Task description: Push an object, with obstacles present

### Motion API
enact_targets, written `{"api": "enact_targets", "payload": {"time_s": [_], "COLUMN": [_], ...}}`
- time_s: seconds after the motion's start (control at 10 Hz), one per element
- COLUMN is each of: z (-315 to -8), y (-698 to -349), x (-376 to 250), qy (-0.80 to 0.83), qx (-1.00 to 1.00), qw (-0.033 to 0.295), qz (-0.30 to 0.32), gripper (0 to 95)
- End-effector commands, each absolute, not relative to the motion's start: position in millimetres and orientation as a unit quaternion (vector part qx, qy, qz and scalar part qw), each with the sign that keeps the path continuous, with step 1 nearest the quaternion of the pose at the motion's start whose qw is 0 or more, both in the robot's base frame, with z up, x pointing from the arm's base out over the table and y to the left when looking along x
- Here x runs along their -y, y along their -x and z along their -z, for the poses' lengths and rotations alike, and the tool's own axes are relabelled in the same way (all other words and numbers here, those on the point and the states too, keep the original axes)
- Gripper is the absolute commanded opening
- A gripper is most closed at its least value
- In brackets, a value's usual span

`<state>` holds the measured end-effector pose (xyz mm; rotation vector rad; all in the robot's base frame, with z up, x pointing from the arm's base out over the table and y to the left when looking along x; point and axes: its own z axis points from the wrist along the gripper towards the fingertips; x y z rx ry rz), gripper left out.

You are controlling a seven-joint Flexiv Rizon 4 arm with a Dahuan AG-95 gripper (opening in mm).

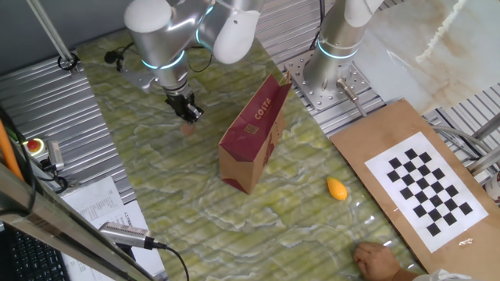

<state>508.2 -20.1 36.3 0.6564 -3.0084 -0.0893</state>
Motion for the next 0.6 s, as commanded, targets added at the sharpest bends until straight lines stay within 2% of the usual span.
{"api": "enact_targets", "payload": {"time_s": [0.1,0.4,0.6], "z": [-36.6,-49.6,-49.0], "y": [-512.1,-513.6,-495.8], "x": [17.0,20.9,27.5], "qy": [-0.213,-0.215,-0.218], "qx": [0.976,0.975,0.975], "qw": [0.034,0.043,0.043], "qz": [0.027,0.02,0.021], "gripper": [0.0,0.0,0.0]}}
